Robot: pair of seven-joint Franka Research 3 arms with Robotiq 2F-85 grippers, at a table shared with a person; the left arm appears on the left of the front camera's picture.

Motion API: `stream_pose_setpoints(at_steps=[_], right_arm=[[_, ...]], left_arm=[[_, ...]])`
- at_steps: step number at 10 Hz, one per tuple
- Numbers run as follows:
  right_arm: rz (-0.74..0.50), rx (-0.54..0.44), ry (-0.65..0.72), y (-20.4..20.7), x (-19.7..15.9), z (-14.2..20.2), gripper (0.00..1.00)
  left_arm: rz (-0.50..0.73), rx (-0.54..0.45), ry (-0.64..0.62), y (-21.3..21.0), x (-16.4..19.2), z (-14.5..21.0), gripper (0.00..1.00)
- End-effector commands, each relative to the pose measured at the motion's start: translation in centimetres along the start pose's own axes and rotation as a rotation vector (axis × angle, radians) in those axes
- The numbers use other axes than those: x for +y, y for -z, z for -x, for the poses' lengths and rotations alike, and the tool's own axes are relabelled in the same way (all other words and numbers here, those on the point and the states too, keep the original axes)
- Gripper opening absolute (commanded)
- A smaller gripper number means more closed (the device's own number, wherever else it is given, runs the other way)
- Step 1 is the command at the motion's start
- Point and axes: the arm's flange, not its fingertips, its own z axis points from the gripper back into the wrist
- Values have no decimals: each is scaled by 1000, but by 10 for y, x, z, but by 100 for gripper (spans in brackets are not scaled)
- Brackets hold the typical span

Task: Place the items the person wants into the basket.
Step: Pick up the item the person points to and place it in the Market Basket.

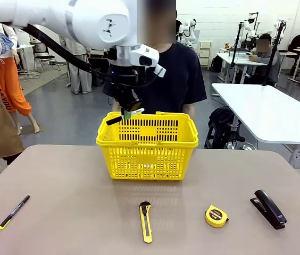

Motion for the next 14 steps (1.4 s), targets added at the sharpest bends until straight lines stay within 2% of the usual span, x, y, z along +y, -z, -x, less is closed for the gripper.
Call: stream_pose_setpoints(at_steps=[1,4,5,11,14], right_arm=[[-21,-17,-12,0,0,-2,100],[-21,-17,-12,0,0,-2,100],[-21,-17,-12,0,0,-2,100],[-21,-17,-12,0,0,-2,100],[-21,-17,-12,0,0,-2,100]], left_arm=[[0,17,54,6,9,-18,12],[35,18,67,11,9,-21,12],[24,13,46,21,5,-19,12],[26,13,47,20,6,-20,12],[91,54,100,48,30,-39,12]])
